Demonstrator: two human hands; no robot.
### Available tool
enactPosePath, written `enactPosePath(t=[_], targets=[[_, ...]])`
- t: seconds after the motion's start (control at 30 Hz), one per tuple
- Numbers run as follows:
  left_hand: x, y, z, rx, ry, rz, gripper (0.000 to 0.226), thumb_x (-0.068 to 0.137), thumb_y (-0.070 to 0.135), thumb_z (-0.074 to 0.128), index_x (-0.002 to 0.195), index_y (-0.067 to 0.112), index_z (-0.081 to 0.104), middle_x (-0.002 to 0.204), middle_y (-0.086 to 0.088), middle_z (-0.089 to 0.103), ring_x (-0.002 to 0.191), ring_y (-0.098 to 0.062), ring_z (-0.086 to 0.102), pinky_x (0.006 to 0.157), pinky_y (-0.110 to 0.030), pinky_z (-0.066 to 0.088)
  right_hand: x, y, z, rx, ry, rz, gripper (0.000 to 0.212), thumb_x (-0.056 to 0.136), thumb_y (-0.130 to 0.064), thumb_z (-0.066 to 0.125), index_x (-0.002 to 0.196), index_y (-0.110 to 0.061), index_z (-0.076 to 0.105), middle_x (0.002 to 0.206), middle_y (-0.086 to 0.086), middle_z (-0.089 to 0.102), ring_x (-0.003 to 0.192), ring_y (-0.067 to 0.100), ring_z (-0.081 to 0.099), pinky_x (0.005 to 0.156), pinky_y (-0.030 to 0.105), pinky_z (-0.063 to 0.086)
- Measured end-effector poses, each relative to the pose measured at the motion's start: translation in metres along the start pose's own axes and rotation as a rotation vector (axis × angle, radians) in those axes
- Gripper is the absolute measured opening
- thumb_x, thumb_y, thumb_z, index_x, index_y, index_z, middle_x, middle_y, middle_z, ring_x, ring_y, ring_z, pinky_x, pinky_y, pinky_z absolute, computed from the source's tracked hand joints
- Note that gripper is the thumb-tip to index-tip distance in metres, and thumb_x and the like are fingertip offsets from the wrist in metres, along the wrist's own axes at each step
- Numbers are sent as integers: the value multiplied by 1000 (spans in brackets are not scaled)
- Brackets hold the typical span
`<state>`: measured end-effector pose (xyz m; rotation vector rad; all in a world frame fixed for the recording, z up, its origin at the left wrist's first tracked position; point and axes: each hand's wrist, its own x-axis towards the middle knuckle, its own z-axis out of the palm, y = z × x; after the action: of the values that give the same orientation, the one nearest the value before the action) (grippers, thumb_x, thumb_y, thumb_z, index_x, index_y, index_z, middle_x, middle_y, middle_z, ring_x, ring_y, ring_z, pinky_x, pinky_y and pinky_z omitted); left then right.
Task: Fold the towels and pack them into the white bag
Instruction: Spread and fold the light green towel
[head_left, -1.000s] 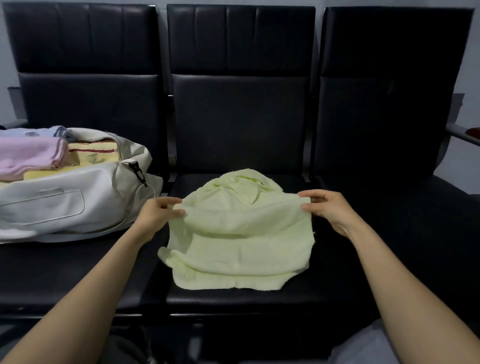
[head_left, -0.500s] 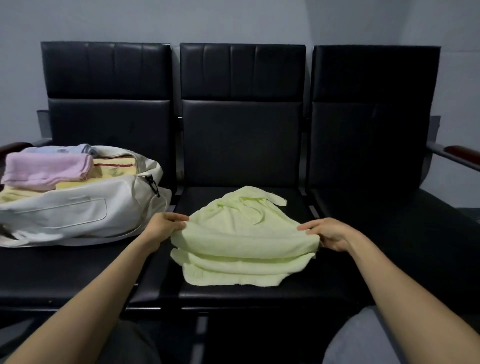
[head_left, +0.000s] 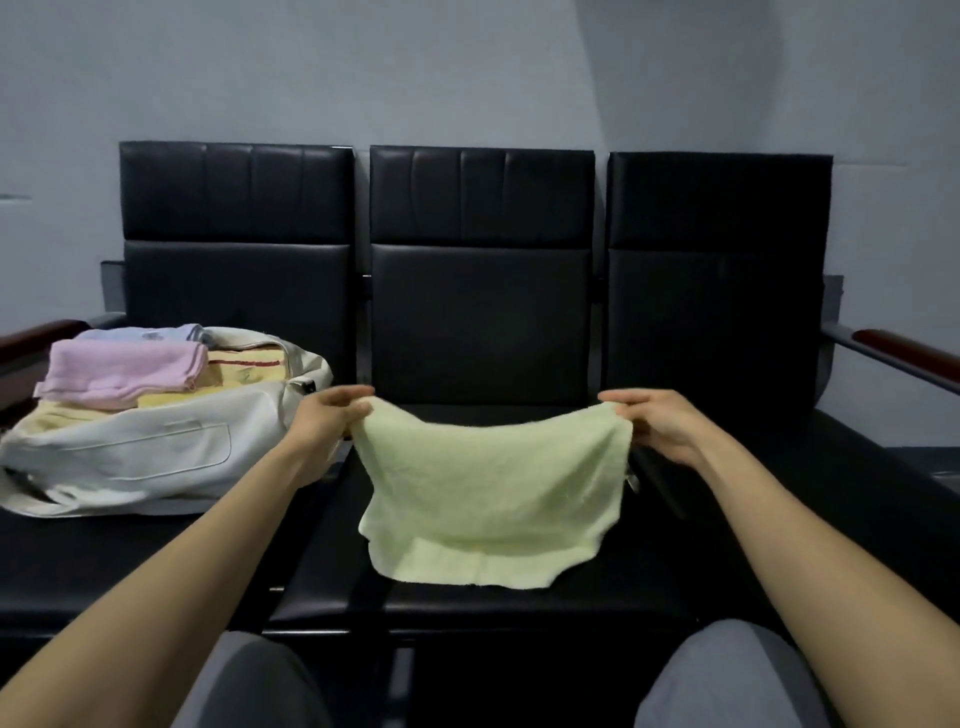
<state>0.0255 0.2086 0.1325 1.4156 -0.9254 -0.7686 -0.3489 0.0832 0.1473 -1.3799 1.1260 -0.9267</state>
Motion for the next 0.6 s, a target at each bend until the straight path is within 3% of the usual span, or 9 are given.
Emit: enactPosePath(t=[0.03, 0.17, 0.23, 0.3, 0.4, 0.5, 0.6], targets=[[-4, 11, 1, -13, -2, 46, 29, 90, 0, 61, 117, 8, 64, 101, -9, 65, 83, -13, 61, 63, -16, 51, -3, -9, 0, 21, 29, -48, 36, 88, 13, 49, 112, -8, 67, 101, 10, 69, 92, 21, 64, 72, 26, 51], [-4, 58, -1, -43, 15, 209, 34, 87, 7, 67, 120, 14, 64, 105, -2, 67, 92, -13, 65, 80, -20, 53, -11, -52, 1, 136, 146, -274, 32, 91, 4, 56, 116, -12, 65, 101, 3, 67, 89, 10, 64, 67, 17, 53], [-1, 83, -2, -80, 62, 264, 33, 86, 6, 67, 119, 12, 65, 101, -3, 67, 85, -13, 64, 80, -23, 54, -12, -76, -2, 173, 198, -360, 30, 86, 3, 64, 112, -12, 68, 101, 4, 68, 91, 12, 66, 74, 18, 55], [1, 107, -4, -95, 111, 303, 30, 85, 7, 69, 114, 15, 68, 103, -4, 68, 91, -19, 64, 87, -33, 53, -14, -101, -4, 169, 244, -429, 29, 82, 3, 69, 104, -16, 70, 103, 5, 69, 95, 15, 66, 83, 25, 55], [0, 144, -8, -61, 158, 398, 26, 84, 9, 70, 110, 14, 70, 99, 2, 68, 100, -19, 63, 94, -34, 52, -19, -134, -6, 90, 329, -532, 32, 82, 4, 69, 108, -14, 71, 101, -1, 68, 96, 12, 65, 86, 24, 53], [0, 167, -7, -110, 208, 411, 21, 86, 18, 70, 106, 12, 71, 98, 1, 68, 102, -19, 62, 91, -33, 52, -23, -157, -8, 69, 361, -596, 27, 84, -2, 69, 106, -18, 72, 101, -2, 68, 96, 10, 64, 85, 22, 53], [-3, 178, -6, -188, 171, 280, 26, 89, 12, 66, 115, 8, 67, 100, -2, 66, 91, -16, 62, 76, -25, 53, -21, -164, -9, 161, 330, -522, 13, 85, -13, 71, 96, -19, 73, 103, 5, 70, 96, 19, 65, 85, 32, 55]])
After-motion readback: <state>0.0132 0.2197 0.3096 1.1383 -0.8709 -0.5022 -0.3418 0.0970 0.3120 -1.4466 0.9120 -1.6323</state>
